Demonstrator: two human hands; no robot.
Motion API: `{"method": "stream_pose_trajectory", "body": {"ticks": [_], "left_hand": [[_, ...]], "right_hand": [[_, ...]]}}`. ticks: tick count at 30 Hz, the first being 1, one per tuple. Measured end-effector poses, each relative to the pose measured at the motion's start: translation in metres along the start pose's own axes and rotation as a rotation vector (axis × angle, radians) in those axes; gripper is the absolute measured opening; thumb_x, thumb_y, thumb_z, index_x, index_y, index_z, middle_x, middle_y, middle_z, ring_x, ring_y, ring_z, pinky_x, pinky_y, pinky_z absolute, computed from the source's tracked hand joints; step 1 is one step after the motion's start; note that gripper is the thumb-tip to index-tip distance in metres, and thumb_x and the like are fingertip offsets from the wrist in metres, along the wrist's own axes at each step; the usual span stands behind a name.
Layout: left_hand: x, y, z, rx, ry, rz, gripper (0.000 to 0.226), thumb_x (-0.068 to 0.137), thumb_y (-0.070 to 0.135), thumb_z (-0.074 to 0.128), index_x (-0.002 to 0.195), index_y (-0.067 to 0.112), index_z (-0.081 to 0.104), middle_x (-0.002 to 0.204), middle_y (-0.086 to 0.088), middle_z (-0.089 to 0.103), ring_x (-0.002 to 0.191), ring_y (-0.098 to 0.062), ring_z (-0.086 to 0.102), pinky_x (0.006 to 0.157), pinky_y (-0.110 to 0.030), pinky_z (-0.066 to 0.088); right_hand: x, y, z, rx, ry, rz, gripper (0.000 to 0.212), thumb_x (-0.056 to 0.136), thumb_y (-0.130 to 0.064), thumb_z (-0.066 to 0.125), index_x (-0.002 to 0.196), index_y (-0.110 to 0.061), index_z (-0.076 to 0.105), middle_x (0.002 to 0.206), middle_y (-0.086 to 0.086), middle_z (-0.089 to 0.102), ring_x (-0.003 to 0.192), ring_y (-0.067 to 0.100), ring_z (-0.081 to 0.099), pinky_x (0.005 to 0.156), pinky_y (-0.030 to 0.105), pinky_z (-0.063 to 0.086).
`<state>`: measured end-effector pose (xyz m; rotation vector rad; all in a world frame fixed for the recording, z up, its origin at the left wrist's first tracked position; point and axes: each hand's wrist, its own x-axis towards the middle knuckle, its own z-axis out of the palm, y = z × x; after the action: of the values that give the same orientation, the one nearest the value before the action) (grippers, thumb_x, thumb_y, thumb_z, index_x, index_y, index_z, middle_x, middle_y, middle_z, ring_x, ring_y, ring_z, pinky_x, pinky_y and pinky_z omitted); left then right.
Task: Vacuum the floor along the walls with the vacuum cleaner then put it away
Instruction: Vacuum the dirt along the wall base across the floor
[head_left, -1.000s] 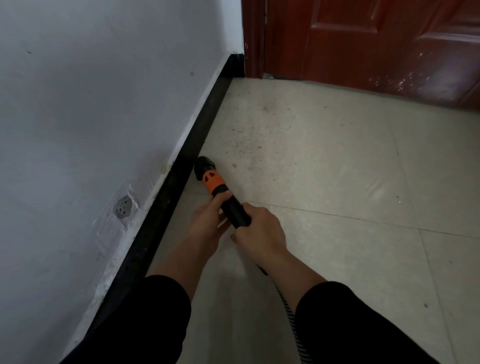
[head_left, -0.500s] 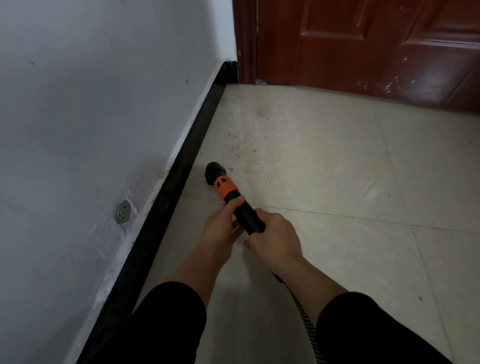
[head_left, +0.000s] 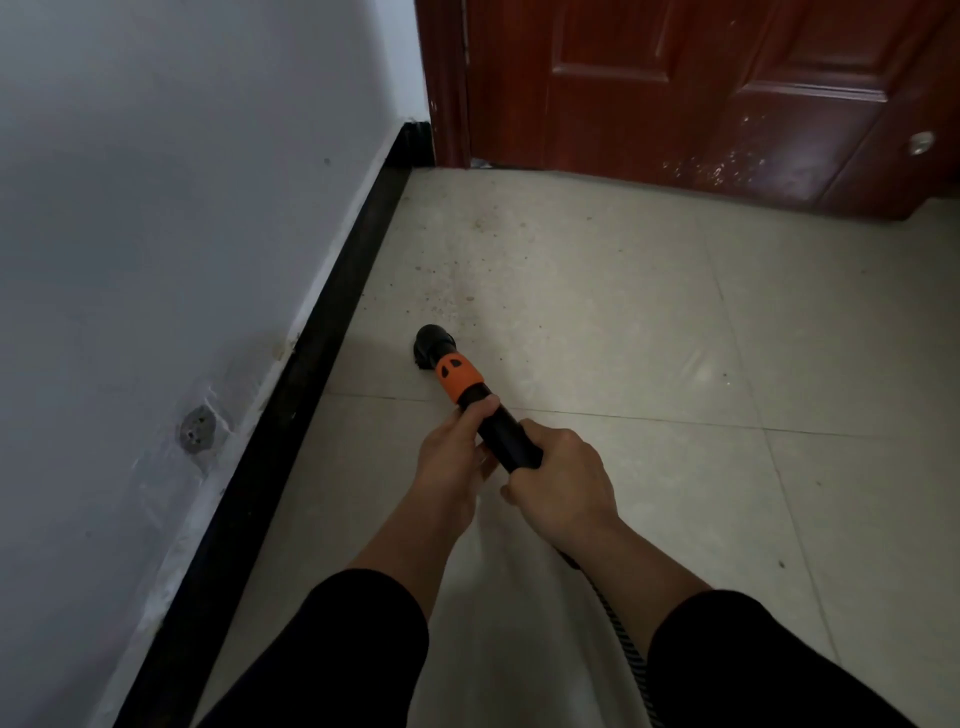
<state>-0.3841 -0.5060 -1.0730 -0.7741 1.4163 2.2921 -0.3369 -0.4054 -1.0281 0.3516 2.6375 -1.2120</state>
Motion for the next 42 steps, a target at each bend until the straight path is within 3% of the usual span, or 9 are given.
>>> {"method": "stream_pose_trajectory", "body": {"ticks": [9,16,22,35,40,42], "left_hand": [[-0.015,-0.013,0.012,0.023,-0.051,-0.016,0.016,0.085,0.018,0.072,0.098,0.01,0.068,0.101,-0.01,0.072,0.099,-0.028,0.069,0.084,-0.034,0.057],[-0.029,-0.018,0.017,0.073,-0.092,-0.034,0.02,0.084,0.017,0.073,0.101,0.007,0.067,0.099,-0.008,0.073,0.099,-0.029,0.07,0.087,-0.038,0.056],[-0.037,-0.024,0.024,0.089,-0.097,-0.062,0.016,0.082,0.016,0.075,0.094,0.009,0.067,0.076,0.001,0.076,0.087,-0.024,0.074,0.061,-0.026,0.058],[-0.055,-0.042,0.041,0.111,-0.115,-0.109,0.016,0.08,0.013,0.077,0.092,0.007,0.068,0.081,-0.005,0.073,0.089,-0.026,0.072,0.058,-0.026,0.057],[-0.064,-0.048,0.052,0.115,-0.131,-0.155,0.017,0.08,0.01,0.076,0.092,0.005,0.065,0.089,-0.01,0.07,0.091,-0.028,0.07,0.064,-0.031,0.058],[-0.065,-0.052,0.056,0.126,-0.143,-0.17,0.017,0.08,0.01,0.076,0.091,0.005,0.064,0.09,-0.011,0.07,0.092,-0.028,0.07,0.059,-0.028,0.058]], "right_hand": [[-0.017,0.017,-0.011,0.009,0.03,0.026,0.018,0.078,-0.01,0.061,0.093,-0.02,0.062,0.076,0.001,0.062,0.071,0.022,0.061,0.061,0.03,0.046],[-0.03,0.029,-0.02,0.003,0.05,0.046,0.02,0.076,-0.008,0.061,0.09,-0.022,0.062,0.07,-0.001,0.06,0.064,0.02,0.059,0.054,0.025,0.042],[-0.042,0.037,-0.026,0.009,0.074,0.074,0.022,0.075,-0.007,0.059,0.088,-0.023,0.063,0.065,-0.002,0.058,0.058,0.019,0.055,0.051,0.024,0.037],[-0.068,0.05,-0.04,-0.014,0.125,0.142,0.025,0.076,-0.009,0.061,0.096,-0.024,0.063,0.071,0.001,0.062,0.065,0.024,0.06,0.055,0.026,0.045],[-0.08,0.057,-0.048,-0.018,0.144,0.174,0.026,0.076,-0.009,0.06,0.096,-0.025,0.063,0.072,0.001,0.063,0.067,0.025,0.061,0.056,0.029,0.047],[-0.083,0.061,-0.052,-0.01,0.149,0.192,0.025,0.074,-0.008,0.06,0.094,-0.024,0.063,0.072,0.003,0.063,0.067,0.026,0.061,0.057,0.031,0.047]]}}
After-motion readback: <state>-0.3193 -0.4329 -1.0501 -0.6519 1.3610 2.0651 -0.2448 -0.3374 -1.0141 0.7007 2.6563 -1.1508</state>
